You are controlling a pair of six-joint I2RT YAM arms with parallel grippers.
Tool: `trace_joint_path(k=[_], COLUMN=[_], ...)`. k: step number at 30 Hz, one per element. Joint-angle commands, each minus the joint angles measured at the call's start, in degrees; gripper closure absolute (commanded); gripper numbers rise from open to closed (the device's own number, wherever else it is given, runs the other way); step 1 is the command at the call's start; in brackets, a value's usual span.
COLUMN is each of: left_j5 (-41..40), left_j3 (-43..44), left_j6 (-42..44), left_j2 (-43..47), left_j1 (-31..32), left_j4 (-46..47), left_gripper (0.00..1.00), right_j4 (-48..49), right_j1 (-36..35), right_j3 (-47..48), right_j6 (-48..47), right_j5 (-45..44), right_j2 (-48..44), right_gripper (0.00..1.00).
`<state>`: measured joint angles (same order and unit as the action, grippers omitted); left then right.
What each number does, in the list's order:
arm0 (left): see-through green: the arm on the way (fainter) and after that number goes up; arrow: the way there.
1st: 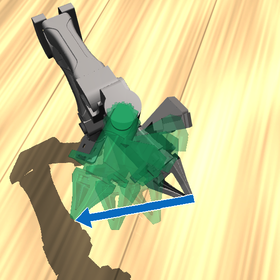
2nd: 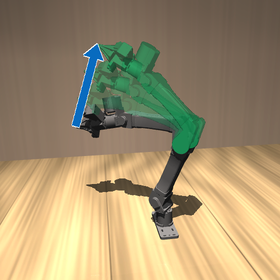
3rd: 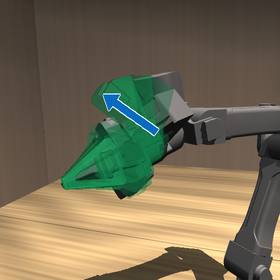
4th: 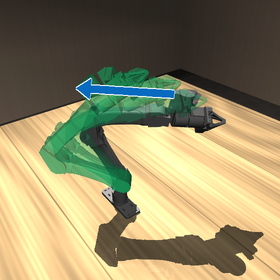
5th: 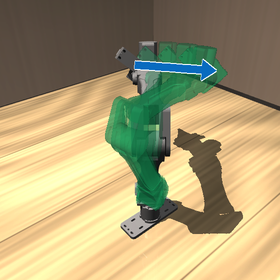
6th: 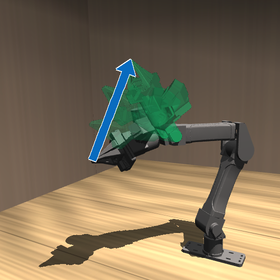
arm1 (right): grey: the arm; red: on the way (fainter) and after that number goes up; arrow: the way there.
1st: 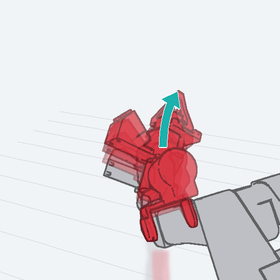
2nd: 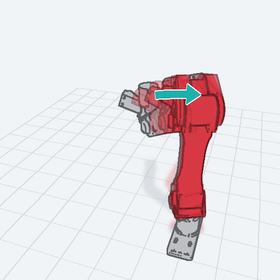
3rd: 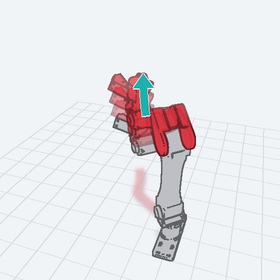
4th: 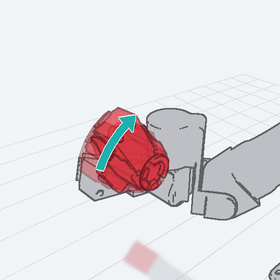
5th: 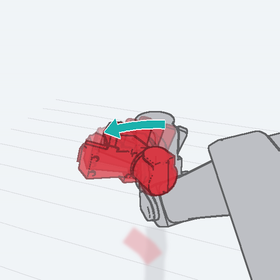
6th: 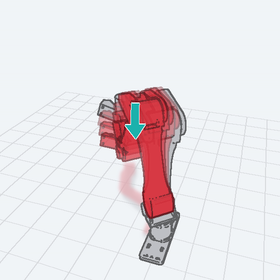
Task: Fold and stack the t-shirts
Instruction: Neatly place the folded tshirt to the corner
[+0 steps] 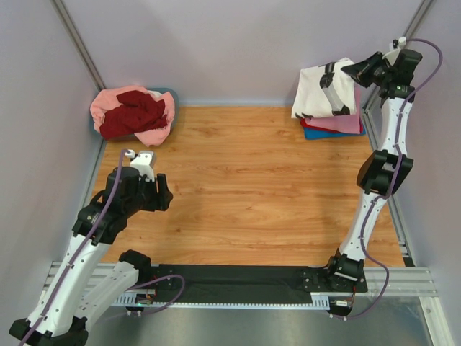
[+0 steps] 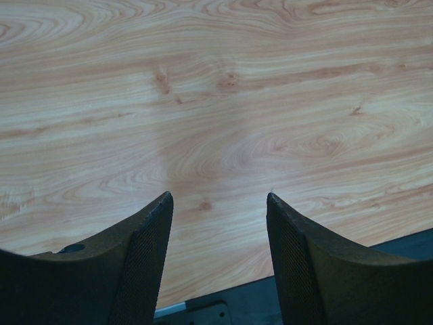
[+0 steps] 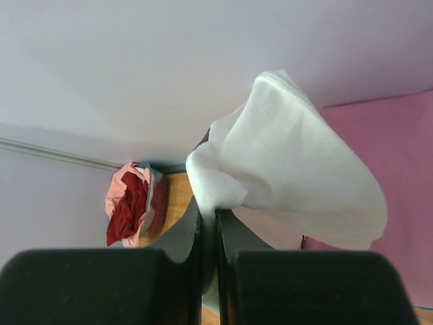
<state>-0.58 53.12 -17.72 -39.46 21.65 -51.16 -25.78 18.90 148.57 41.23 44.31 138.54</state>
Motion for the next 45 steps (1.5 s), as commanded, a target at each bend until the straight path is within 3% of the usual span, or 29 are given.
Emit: trace_joint_path(k=[1, 11, 19, 35, 45], left_j5=[-0.74, -0.91, -1.18, -2.93, -3.37], left_j3=[-0.13, -0.13, -0.13, -0.13, 0.05], left_j6=[-0.57, -0.65, -0.74, -1.36, -1.45], left_j2=[-0.35, -1.14, -1.41, -1.58, -2.37], left_j1=[-0.03, -0.03, -0.03, -0.03, -0.03], left_j4=[1.41, 1.41, 1.32, 0.79, 0.53], left_gripper=[0.35, 0.35, 0.35, 0.35, 0.35], right_j4=[6.71, 6.62, 11.88, 21.56, 27.88], right_j1=[1.05, 3.60, 5.89, 5.80, 5.71], right_j3=[1.63, 3.83, 6.20, 5.24, 4.19], right_j6=[3.86, 3.50, 5.17, -1.33, -1.25], right_j5=[3.58, 4.64, 2.71, -16.80, -25.68], right_j2=[-1.61, 6.91, 12.45, 16.85, 21.77], right_gripper=[1.00, 1.00, 1.00, 1.00, 0.94])
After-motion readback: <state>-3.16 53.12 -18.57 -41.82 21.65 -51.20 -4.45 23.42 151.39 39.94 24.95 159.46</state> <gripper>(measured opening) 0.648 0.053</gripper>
